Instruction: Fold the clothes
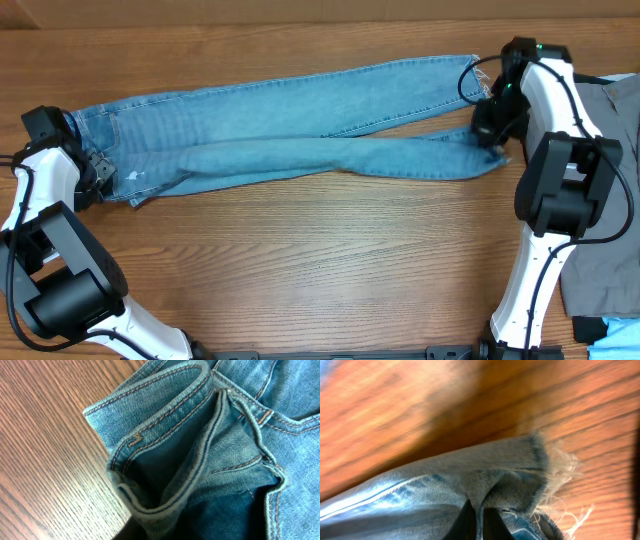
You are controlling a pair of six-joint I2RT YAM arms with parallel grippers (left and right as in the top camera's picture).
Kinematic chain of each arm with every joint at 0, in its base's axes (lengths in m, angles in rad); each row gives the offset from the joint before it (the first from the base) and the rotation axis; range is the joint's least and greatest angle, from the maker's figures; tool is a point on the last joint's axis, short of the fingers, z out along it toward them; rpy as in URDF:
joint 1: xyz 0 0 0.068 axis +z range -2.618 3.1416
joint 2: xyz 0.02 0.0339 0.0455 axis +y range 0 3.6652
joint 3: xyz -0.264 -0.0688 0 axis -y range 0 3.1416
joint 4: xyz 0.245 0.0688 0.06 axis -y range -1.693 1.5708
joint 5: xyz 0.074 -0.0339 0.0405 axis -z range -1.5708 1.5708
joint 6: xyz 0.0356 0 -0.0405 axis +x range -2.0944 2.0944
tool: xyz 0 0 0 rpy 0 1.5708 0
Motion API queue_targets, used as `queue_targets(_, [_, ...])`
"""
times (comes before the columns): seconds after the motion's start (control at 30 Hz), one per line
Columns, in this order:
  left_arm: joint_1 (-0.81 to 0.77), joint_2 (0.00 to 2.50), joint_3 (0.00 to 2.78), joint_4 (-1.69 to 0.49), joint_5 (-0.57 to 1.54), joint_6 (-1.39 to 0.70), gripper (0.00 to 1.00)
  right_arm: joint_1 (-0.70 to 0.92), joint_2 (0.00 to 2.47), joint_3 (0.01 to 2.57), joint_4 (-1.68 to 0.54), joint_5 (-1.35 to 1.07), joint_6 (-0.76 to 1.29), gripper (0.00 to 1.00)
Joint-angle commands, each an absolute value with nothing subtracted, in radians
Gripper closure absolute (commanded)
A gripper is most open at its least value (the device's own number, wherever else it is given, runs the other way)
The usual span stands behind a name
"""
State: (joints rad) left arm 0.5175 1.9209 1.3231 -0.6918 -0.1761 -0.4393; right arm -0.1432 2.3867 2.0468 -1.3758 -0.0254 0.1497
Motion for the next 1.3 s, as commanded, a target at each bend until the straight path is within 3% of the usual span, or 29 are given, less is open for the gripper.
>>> queue_targets(0.0, [0.517,1.945,1.326,-0.690,-0.183,-0.422,0.96,-0.130,2.309,2.189,-1.313,-0.085,0.165,0.96])
queue_targets(0.17, [0.517,1.945,1.326,-0.667,-0.183,-0.472,0.96,-0.126,2.314,2.210,-0.942,-0.187,0.296,0.96])
queue_targets(0.2, [0.517,1.945,1.326,-0.666,-0.182,-0.490,0.96,-0.125,2.318,2.210,-0.881,-0.186,0.297,0.82])
queue_targets(0.23, [0.517,1.945,1.326,-0.666,-0.179,-0.499,0.91,-0.123,2.321,2.210,-0.854,-0.186,0.296,0.48])
queue_targets(0.27, [0.516,1.945,1.326,-0.663,-0.163,-0.498,0.87,-0.123,2.323,2.210,-0.843,-0.186,0.291,0.39])
queue_targets(0.37, [0.516,1.945,1.326,-0.659,-0.156,-0.494,0.86,-0.125,2.324,2.201,-0.840,-0.185,0.254,0.17])
queue_targets(0.6, [0.516,1.945,1.326,-0.672,-0.156,-0.493,0.87,-0.125,2.413,2.196,-0.703,-0.185,0.227,0.00])
queue_targets(0.93, [0.516,1.945,1.326,-0.674,-0.156,-0.448,0.87,-0.125,2.627,2.196,-0.676,-0.166,0.154,0.00])
queue_targets(0.97, [0.516,1.945,1.326,-0.674,-0.156,-0.448,0.86,-0.125,2.627,2.196,-0.732,-0.165,0.113,0.07])
queue_targets(1.0, [0.516,1.945,1.326,-0.673,-0.156,-0.448,0.86,-0.124,2.627,2.196,-0.779,-0.163,0.079,0.23])
queue_targets(1.03, [0.516,1.945,1.326,-0.673,-0.155,-0.448,0.87,-0.123,2.627,2.196,-0.818,-0.152,0.070,0.48])
queue_targets(1.07, [0.516,1.946,1.326,-0.673,-0.143,-0.442,0.95,-0.123,2.628,2.191,-0.883,-0.123,0.070,0.68])
queue_targets(1.1, [0.516,1.954,1.326,-0.674,-0.123,-0.403,0.96,-0.121,2.628,2.177,-0.917,-0.104,0.057,0.79])
queue_targets(1.2, [0.529,2.003,1.326,-0.703,-0.111,-0.396,0.96,-0.098,2.628,2.159,-1.024,0.003,-0.009,0.96])
queue_targets(1.27, [0.532,2.021,1.326,-0.705,-0.107,-0.379,0.96,-0.093,2.628,2.161,-1.090,0.009,0.003,0.96])
